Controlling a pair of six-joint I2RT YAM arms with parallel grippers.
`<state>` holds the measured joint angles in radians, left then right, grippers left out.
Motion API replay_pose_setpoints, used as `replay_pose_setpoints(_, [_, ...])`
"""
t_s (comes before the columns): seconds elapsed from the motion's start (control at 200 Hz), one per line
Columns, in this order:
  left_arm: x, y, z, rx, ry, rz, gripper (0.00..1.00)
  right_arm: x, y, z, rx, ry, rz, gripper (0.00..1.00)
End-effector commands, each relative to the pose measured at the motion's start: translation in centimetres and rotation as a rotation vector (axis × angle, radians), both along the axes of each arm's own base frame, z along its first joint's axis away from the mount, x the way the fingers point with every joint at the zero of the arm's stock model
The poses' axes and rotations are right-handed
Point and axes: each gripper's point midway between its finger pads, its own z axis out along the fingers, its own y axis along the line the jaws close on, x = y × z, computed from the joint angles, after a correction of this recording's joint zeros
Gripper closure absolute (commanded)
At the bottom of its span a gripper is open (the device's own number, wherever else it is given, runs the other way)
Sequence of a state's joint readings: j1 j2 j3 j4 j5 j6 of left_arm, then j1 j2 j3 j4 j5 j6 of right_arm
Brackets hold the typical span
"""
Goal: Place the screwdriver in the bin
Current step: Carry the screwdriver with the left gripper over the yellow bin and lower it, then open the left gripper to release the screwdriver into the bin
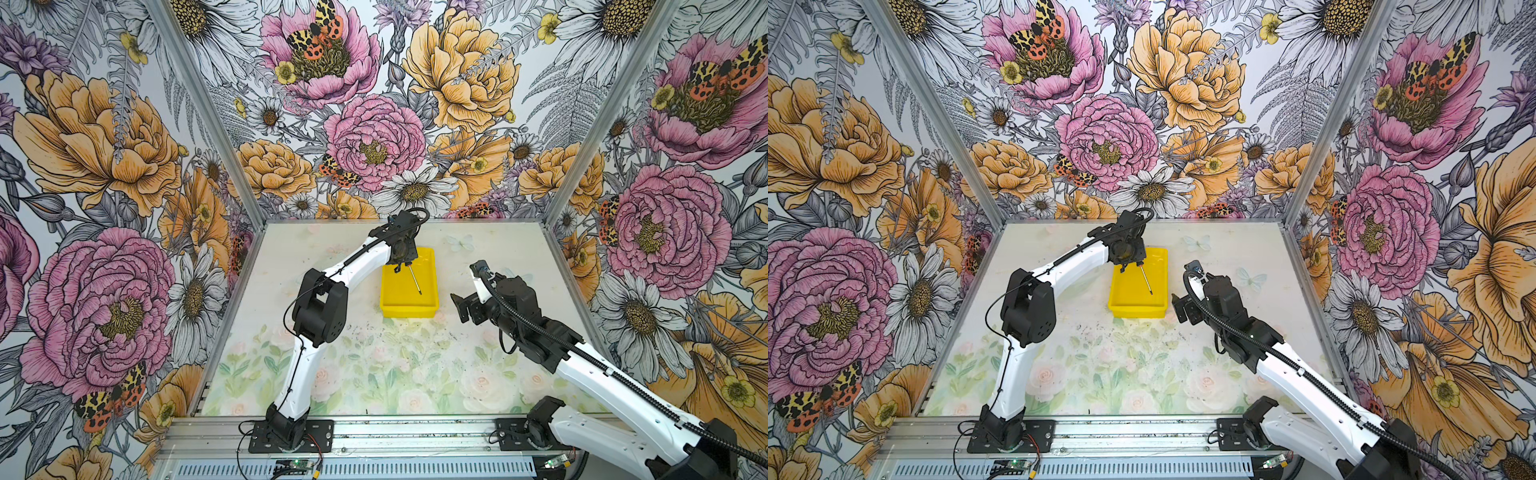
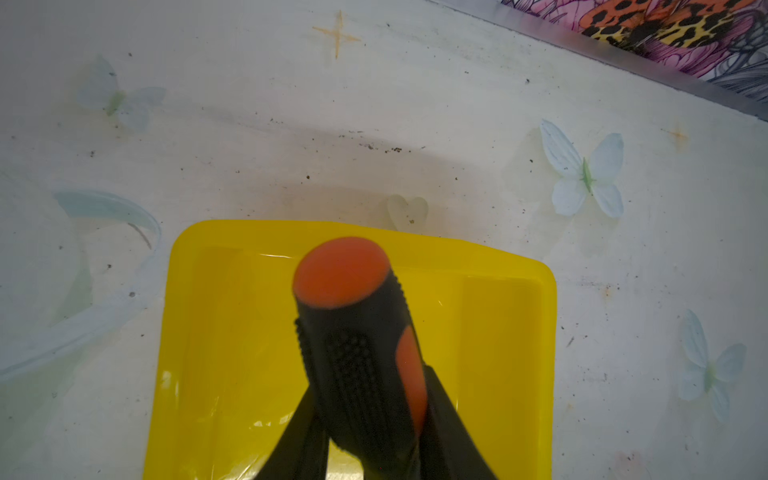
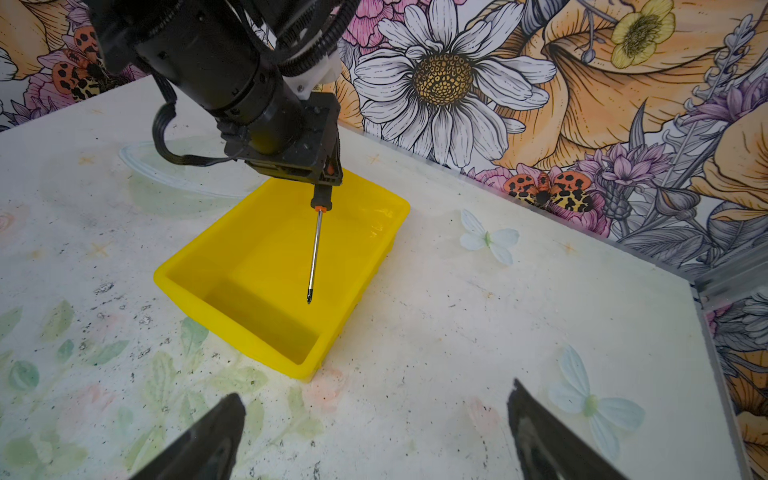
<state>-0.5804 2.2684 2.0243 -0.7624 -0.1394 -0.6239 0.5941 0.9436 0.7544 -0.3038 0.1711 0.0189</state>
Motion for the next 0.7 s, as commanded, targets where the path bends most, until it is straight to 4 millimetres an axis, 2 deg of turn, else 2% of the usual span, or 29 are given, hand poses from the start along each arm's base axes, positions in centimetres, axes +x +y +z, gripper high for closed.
replay_pose_setpoints(0.0, [-0.2,-1.4,-0.4,0.000,0.011,-0.052,1.00,0.0,-0.1,-0.4,0.010,0.013,-0.002,0.01])
replay_pose_setpoints(0.23, [-0.8,-2.2,-3.4,0.011,0.065,-0.063,1.00,0.1,-0.2,-0.7,0.007,0.024,-0.004,0.00])
replay_pose_setpoints(0.546, [-0.6,-2.8,-6.3,0.000,0.116,-0.052,1.00,0.2,-0.3,-1.0,0.006,0.031,-0.007,0.01])
replay_pose_setpoints(0.696, [-0.6,-2.5,-7.5,-0.007,0.140,-0.031,1.00,0.2,-0.4,-1.0,0.003,0.030,-0.014,0.01])
